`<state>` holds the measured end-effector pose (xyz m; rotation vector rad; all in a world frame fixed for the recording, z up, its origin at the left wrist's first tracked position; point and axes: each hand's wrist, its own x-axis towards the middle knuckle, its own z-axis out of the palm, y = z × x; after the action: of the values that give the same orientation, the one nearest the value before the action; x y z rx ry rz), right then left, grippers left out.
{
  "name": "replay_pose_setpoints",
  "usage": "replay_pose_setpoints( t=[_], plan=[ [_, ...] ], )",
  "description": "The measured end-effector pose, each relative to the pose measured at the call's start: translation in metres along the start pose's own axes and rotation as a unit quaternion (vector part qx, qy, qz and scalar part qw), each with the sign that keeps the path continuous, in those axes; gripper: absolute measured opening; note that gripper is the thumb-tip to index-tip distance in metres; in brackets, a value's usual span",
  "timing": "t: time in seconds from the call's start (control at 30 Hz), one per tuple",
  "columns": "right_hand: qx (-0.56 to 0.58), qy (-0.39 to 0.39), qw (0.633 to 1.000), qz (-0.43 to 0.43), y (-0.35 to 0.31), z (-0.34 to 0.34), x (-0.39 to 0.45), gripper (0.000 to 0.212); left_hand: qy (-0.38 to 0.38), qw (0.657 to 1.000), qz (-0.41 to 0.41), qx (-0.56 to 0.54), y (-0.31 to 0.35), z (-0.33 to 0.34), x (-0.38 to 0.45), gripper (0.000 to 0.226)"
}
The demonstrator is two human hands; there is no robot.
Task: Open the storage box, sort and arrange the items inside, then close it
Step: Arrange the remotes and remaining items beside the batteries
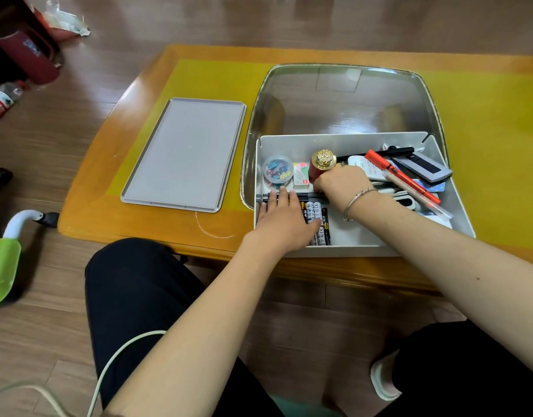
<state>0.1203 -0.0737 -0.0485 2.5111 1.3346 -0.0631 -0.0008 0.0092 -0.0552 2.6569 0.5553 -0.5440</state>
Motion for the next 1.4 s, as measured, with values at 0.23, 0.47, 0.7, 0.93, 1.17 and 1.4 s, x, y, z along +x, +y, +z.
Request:
replay_pose_setpoints(
  t=[0.23, 0.47, 0.7, 0.93, 1.17, 1.4],
  plan=[
    [0.133, 0.021, 0.991, 0.010, 0.013, -0.005, -0.024, 0.016, -0.031, 1.000, 0.000, 0.001, 0.000, -0.002, 0.006, 0.076],
    [0.225, -0.050, 0.970, 0.073, 0.004, -0.006, -0.040, 0.015, -0.035, 0.999, -0.009, 0.004, 0.000, -0.002, 0.006, 0.074],
    [0.292, -0.141, 0.945, 0.050, 0.004, -0.005, -0.042, 0.028, -0.003, 0.998, 0.050, 0.027, -0.002, -0.012, -0.003, 0.062],
    [0.329, -0.150, 0.931, -0.052, 0.000, -0.011, -0.043, 0.018, 0.227, 0.966, 0.101, 0.073, -0.024, -0.023, -0.018, 0.049],
    [0.295, -0.167, 0.936, -0.097, -0.006, -0.003, -0.036, 0.002, 0.275, 0.959, 0.016, -0.074, -0.033, -0.014, -0.021, 0.068],
    [0.325, -0.130, 0.931, -0.105, -0.003, -0.002, -0.040, 0.003, 0.275, 0.958, 0.015, -0.080, -0.033, -0.010, -0.017, 0.072]
  ],
)
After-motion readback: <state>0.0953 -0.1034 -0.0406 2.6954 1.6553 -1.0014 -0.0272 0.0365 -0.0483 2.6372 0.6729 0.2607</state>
